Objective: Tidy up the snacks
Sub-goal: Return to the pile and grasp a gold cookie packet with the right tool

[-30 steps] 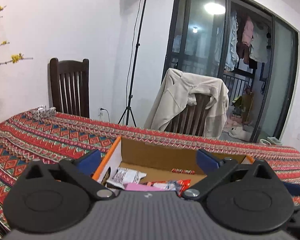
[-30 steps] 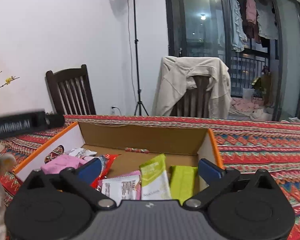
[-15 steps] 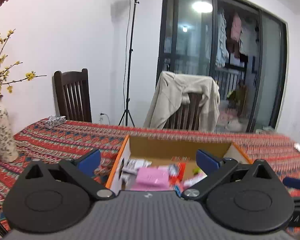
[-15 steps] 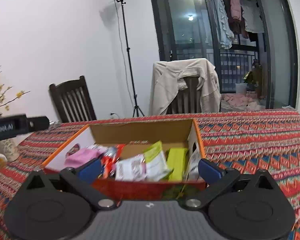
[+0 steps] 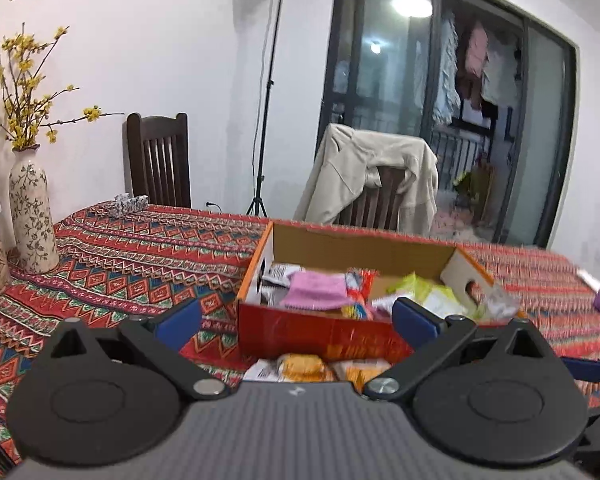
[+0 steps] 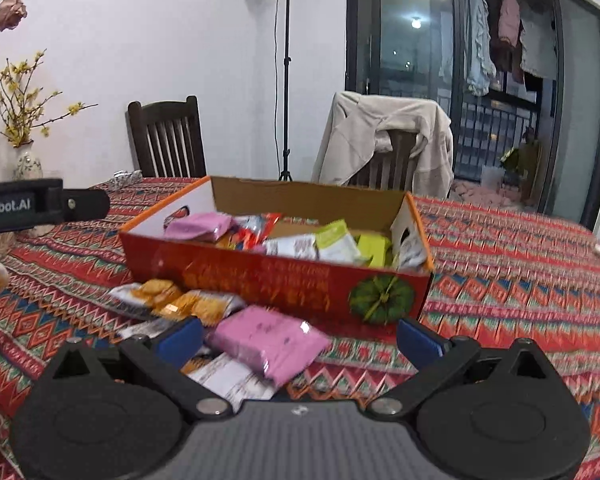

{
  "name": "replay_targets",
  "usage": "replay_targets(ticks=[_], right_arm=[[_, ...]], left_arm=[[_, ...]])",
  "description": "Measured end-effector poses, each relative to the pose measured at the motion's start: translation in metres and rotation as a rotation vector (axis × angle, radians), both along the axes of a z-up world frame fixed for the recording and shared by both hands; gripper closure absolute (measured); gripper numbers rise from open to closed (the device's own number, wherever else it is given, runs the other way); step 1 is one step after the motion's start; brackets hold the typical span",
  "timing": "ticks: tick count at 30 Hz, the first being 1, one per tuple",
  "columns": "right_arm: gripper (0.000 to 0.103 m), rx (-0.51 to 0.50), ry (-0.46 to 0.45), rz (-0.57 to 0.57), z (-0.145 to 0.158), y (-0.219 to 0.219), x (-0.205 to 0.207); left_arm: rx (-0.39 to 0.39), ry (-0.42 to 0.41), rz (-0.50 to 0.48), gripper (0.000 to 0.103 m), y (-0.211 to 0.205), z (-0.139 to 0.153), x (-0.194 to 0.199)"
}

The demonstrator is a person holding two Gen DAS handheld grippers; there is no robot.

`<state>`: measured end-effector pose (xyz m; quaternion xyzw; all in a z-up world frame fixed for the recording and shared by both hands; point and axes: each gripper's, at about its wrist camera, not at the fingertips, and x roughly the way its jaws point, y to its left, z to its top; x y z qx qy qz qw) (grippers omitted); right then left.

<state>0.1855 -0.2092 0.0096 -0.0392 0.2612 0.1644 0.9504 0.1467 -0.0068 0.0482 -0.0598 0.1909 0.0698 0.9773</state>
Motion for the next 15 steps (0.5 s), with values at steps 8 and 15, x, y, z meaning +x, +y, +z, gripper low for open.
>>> replay_targets(ticks=[8,15], right_arm=[[0.000,0.009,0.084,-0.003,-0.021,0.007,-0.010],[0.000,0.005,0.086,0.037,-0.021,0.022,-0.025]], left_arm=[[-0.005,0.033,-0.021,0.000,0.005,-0.015,-0.020],[-0.035,0.041,0.002,0.000,0.019,-0.022,-0.032]])
